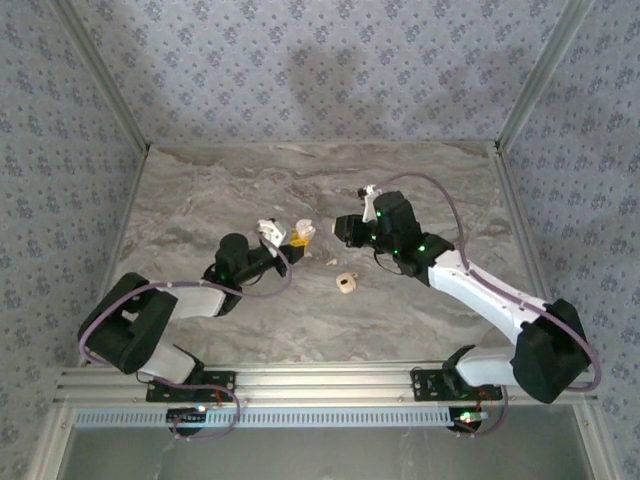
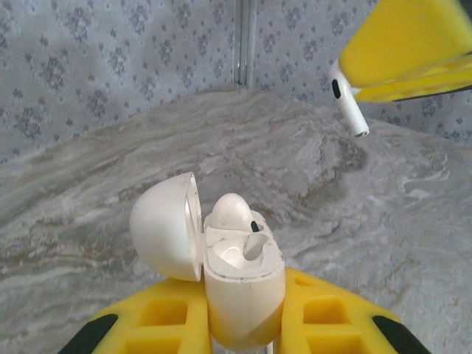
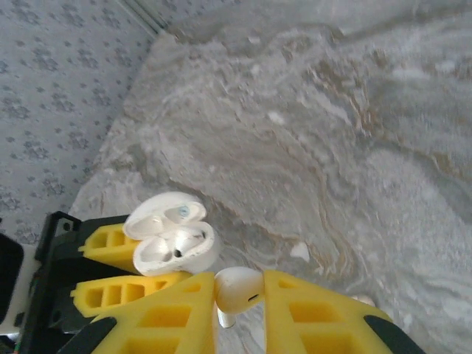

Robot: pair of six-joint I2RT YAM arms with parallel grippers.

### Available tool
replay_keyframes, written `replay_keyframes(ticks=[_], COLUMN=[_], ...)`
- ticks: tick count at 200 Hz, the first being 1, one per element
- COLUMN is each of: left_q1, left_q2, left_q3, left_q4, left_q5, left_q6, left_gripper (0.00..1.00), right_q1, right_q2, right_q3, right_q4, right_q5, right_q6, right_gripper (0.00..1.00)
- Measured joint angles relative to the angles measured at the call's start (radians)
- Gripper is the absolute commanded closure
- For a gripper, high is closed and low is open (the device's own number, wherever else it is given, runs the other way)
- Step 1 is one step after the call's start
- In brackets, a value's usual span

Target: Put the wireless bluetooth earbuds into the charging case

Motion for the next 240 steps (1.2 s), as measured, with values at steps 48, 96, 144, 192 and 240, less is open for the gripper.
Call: replay_keyframes(ticks=[48,96,144,192,240], left_q1=[-0.013,-0.018,-0.026,-0.026,-0.026], left_q2=[0.013,0.019,0.021,0.021,0.021], left_q3=[0.031,0.043,0.046,0.049,0.06], left_q4=[0.027,0.027,0.028,0.029,0.043], left_q5=[0.015,0.019,0.018,0.018,0.017], left_q6=[-0.003,-0.011,-0.021,-0.027,-0.031], left_gripper=[0.87,0.87,0.87,0.87,0.87], right_q1=[0.02,0.043,0.069,0.082,0.082], right_q2=[-0.01,0.007,0.059,0.087,0.099], right_q3=[0.001,0.039,0.076,0.083,0.083], right_q4=[0.045,0.072,0.099,0.104,0.104], right_q5=[0.016,0.016,0.013,0.008,0.008], right_q6=[-0.059,-0.102,-0.115,-0.129,-0.13], right_gripper=[0.77,0.77,0.77,0.78,0.78])
